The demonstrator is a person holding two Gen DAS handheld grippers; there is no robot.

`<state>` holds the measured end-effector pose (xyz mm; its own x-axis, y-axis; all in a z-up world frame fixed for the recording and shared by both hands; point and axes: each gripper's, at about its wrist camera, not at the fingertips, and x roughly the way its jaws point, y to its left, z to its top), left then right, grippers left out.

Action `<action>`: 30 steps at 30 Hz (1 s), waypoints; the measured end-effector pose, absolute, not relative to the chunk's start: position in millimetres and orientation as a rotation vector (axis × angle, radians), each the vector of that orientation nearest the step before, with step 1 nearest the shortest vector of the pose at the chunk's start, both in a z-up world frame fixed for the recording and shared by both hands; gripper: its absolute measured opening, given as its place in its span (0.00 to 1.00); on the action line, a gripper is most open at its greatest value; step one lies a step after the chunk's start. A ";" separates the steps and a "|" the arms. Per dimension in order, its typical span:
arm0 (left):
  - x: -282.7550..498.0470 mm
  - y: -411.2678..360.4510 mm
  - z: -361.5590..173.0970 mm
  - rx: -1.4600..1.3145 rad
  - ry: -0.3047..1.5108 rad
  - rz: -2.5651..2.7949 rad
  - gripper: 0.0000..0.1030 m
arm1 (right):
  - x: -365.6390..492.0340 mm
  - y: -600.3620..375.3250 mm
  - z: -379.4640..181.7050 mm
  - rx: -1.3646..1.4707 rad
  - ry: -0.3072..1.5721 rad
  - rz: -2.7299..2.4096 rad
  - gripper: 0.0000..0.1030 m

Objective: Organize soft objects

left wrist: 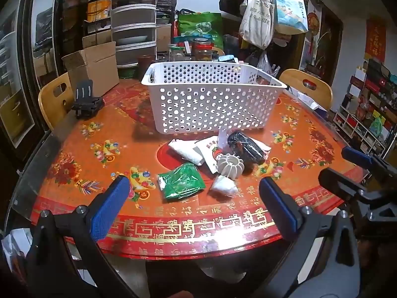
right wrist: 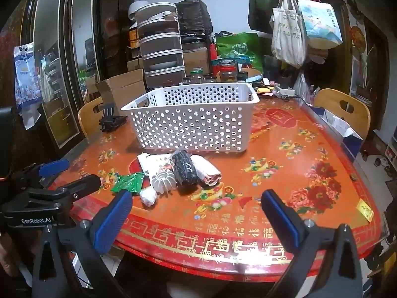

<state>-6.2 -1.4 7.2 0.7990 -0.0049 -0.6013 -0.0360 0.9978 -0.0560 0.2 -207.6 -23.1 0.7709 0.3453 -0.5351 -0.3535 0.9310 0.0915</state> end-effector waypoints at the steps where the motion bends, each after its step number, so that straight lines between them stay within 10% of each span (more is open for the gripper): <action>1: -6.3 -1.0 7.6 -0.065 0.646 0.016 1.00 | -1.9 -206.4 -22.7 -0.015 0.578 0.378 1.00; 30: -7.1 -1.5 5.8 -0.066 0.645 0.017 1.00 | -5.1 -203.9 -21.7 -0.032 0.597 0.372 1.00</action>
